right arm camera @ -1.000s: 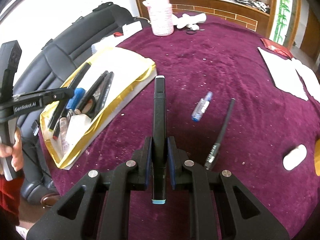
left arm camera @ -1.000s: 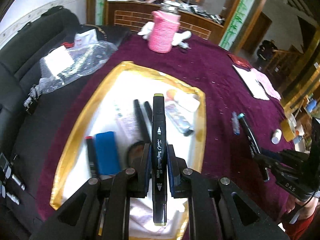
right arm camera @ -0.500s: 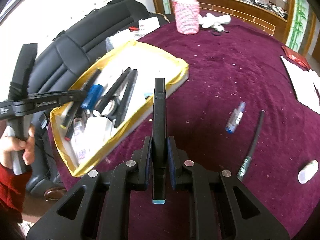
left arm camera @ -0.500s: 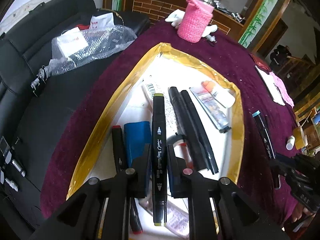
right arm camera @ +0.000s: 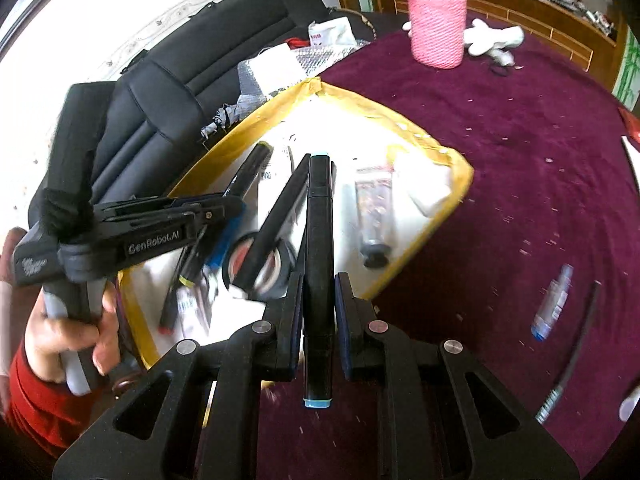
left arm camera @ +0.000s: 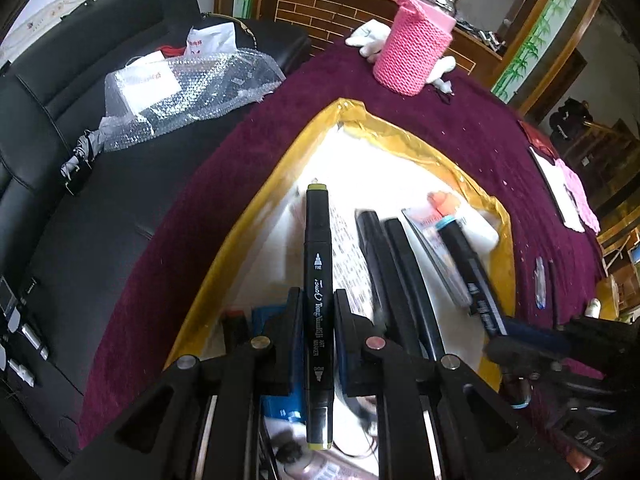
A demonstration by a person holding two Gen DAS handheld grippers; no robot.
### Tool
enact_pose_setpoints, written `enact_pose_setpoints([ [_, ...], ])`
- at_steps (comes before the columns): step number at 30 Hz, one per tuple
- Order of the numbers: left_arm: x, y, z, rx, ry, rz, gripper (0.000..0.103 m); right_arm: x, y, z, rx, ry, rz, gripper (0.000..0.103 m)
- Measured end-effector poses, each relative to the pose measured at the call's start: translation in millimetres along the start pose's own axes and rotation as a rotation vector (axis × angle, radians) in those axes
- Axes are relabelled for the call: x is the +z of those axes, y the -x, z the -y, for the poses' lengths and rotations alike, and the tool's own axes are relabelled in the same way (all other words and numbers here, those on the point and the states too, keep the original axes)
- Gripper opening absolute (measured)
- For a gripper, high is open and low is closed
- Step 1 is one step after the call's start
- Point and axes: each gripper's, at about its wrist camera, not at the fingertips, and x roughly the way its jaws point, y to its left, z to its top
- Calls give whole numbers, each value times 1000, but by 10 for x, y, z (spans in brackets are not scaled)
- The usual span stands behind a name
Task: Organize objects
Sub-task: 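Lower the yellow-capped marker with the left tool while the right tool lowers its marker into the tray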
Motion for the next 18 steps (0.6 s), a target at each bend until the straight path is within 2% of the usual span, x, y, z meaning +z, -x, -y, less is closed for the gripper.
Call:
enact_pose_setpoints([
  [5, 114, -54, 24, 8, -6, 8, 13, 147, -256, 37, -18, -31, -28, 15],
  [8, 168, -83, 42, 22, -15, 14, 13, 221, -305, 51, -25, -42, -16, 15],
  [13, 209, -126, 53, 5, -8, 11, 13, 300, -396, 90, -59, -47, -7, 15],
  [18, 218, -123, 110, 39, -35, 21, 14, 307, -508, 140, -82, -52, 0, 15],
])
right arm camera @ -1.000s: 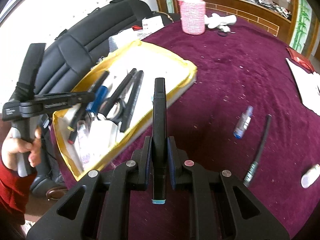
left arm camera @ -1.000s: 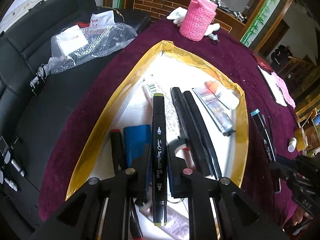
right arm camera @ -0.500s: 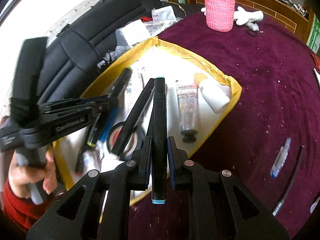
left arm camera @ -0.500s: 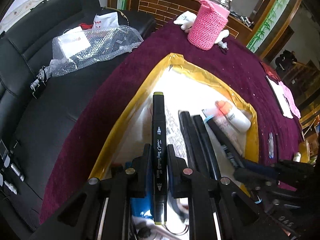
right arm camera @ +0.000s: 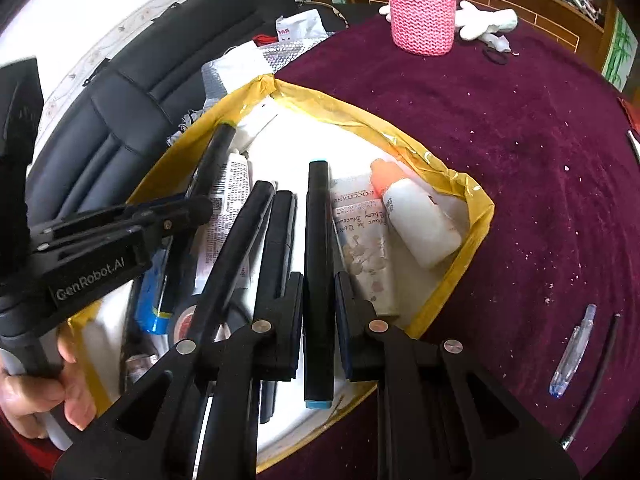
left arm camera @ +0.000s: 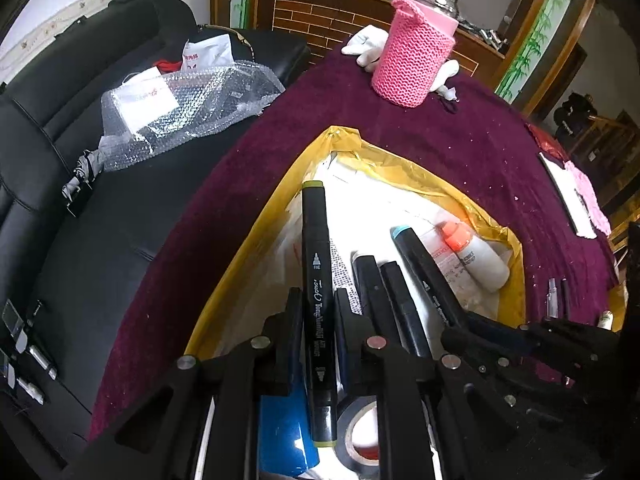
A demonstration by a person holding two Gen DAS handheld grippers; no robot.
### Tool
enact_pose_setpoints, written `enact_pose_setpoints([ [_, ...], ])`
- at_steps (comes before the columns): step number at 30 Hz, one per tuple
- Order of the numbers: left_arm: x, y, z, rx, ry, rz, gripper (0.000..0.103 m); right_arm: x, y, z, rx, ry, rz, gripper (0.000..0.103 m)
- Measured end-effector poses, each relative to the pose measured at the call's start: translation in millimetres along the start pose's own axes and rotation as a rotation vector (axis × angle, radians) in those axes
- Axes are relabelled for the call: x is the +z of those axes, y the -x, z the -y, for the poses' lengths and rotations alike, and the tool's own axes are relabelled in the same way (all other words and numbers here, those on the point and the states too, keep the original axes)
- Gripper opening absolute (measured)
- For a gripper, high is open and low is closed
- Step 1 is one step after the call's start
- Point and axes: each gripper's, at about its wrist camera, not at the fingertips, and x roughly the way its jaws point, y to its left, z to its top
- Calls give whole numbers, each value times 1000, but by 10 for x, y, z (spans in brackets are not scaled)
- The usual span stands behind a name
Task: Organize objects
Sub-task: 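Lower the yellow-capped marker with the left tool while the right tool lowers its marker into the tray, then open the right tool to release its marker while the left tool releases its marker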
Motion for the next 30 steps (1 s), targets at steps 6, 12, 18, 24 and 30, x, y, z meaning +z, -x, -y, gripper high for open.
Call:
enact_pose_setpoints([
  [6, -77, 35, -18, 6, 10, 4, 14, -17, 7, -52, -31, 35, 11, 15],
  [12, -145, 54, -43, -18, 37, 8, 15, -112, 90, -156, -35, 83, 43, 18],
  [18, -294, 205, 15, -57, 36, 53, 15, -240, 356, -169, -14, 94, 98, 18],
  [24, -433, 483, 152, -12, 4, 132, 68, -424, 619, -142, -15, 90, 151, 40],
  [30, -604, 837, 253, 13, -6, 216, 82, -638, 769, -96, -14, 88, 169, 43],
])
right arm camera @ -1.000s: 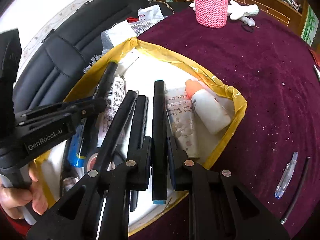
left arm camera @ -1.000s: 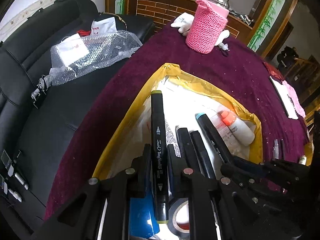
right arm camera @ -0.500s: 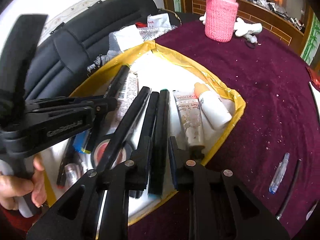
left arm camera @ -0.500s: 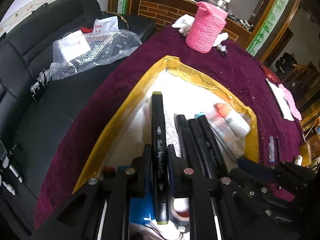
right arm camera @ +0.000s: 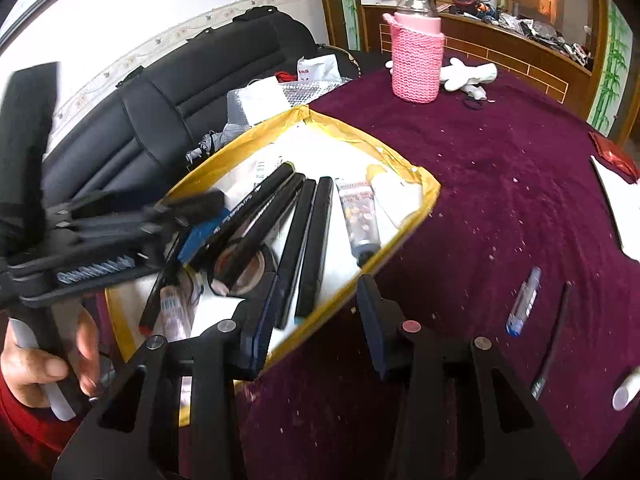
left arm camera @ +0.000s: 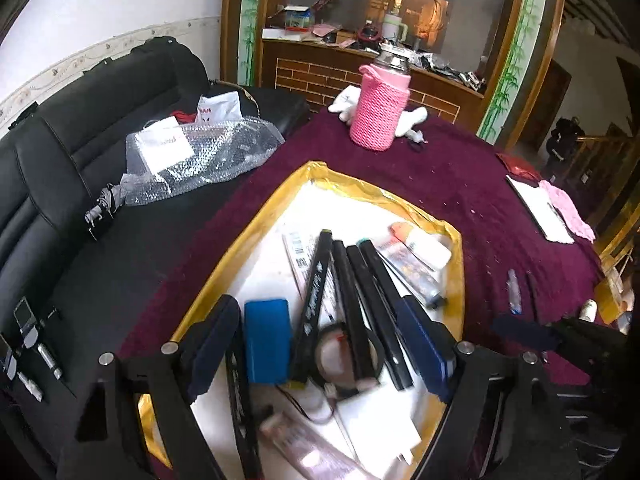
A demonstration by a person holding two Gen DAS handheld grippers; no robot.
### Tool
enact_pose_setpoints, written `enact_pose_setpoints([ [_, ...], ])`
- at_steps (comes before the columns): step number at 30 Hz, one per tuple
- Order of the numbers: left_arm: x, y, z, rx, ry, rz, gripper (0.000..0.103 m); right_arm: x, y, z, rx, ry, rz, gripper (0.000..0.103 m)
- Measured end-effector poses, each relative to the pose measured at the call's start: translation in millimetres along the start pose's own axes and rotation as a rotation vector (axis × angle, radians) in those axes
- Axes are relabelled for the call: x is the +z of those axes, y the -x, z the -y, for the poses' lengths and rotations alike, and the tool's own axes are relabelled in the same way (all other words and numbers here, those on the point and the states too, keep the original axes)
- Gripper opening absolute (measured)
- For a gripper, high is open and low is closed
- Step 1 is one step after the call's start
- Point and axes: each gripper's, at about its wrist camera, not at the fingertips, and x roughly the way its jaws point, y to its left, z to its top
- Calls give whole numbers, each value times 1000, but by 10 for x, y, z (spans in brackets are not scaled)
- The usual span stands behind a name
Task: Organize objects
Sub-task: 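Open the right tool to release its marker while the left tool releases its marker, then withdraw both tools from the tray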
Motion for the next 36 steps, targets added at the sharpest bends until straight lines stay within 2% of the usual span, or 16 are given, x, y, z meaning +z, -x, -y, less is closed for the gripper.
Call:
enact_pose_setpoints([
  [3, -103, 146, -3, -74, 38, 14, 82, -91, 53, 30, -1, -6, 2, 45],
  [5, -171, 185, -80, -160, 127, 26, 82, -154, 80, 35, -7, -1, 4, 45],
  [7, -211, 179, -139, -185, 198, 16, 82, -203, 96, 41, -13, 0, 5, 45],
  [9, -222, 126, -77, -102, 143, -27, 82, -230, 107, 45, -7, -2, 4, 45],
  [12, -281, 155, 49, 18, 35, 9, 82, -273, 131, 30, -14, 5, 7, 45],
  [13, -299, 165, 58, 38, 26, 15, 82, -287, 139, 13, -19, 9, 6, 45],
  [15, -333, 200, 27, 73, 37, 24, 82, -303, 151, 3, -24, 17, 7, 55],
  [18, -362, 210, -23, 131, 50, 3, 82, -324, 171, -2, -23, 14, 10, 59],
  [20, -385, 219, -49, 135, 51, -10, 82, -331, 177, -12, -21, 13, 8, 60],
  [22, -416, 223, -73, 133, 55, -27, 82, -344, 193, -26, -18, 13, 12, 65],
  [25, -458, 197, -79, 141, 52, -59, 82, -353, 214, -60, -8, 14, 18, 66],
  [29, -518, 127, -94, 111, 62, -106, 82, -362, 198, -118, 2, 22, 17, 66],
  [36, -514, 154, -104, 90, 69, -96, 82, -372, 184, -152, 14, 20, 13, 66],
])
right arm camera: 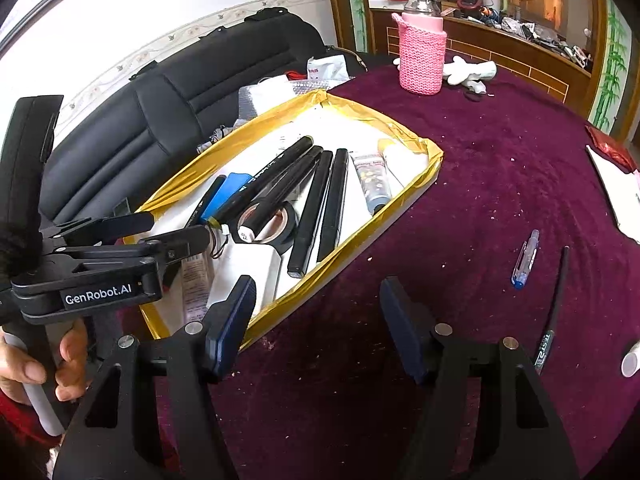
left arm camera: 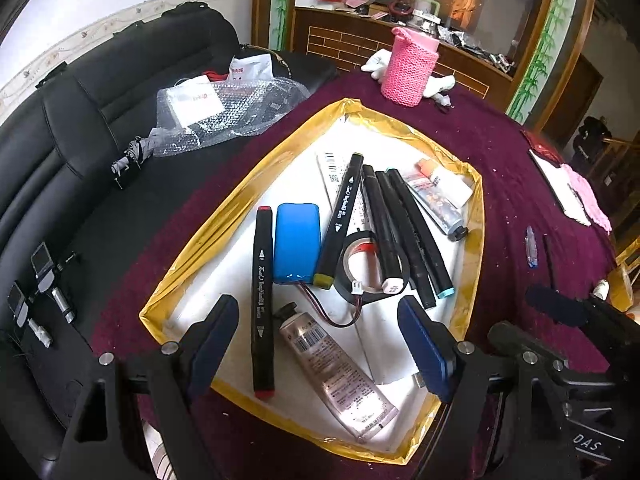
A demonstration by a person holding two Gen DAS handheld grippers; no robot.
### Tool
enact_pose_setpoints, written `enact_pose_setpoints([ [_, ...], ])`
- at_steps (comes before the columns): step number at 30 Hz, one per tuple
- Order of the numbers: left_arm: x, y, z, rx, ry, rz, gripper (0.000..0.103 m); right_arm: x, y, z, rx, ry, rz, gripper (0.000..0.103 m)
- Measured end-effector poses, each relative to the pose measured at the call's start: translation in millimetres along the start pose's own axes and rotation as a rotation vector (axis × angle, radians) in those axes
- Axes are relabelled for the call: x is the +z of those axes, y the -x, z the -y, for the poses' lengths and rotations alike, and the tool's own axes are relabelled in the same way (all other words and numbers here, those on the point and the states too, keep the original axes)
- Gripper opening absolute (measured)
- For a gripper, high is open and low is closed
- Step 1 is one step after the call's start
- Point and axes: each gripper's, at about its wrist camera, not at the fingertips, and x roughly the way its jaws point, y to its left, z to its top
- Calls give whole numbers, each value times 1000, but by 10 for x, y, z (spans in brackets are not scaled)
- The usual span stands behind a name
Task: Organize objects
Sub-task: 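Withdraw both tools from the tray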
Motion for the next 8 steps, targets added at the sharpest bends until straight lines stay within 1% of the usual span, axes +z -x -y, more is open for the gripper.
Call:
enact_pose_setpoints([
  [5, -4, 4, -3, -9, -10, 10, 82, -10, -13, 14, 4, -9, -2, 66],
  [8, -15, 2, 17, 29, -30, 22, 82, -24, -29, 18, 8, -14, -8, 66],
])
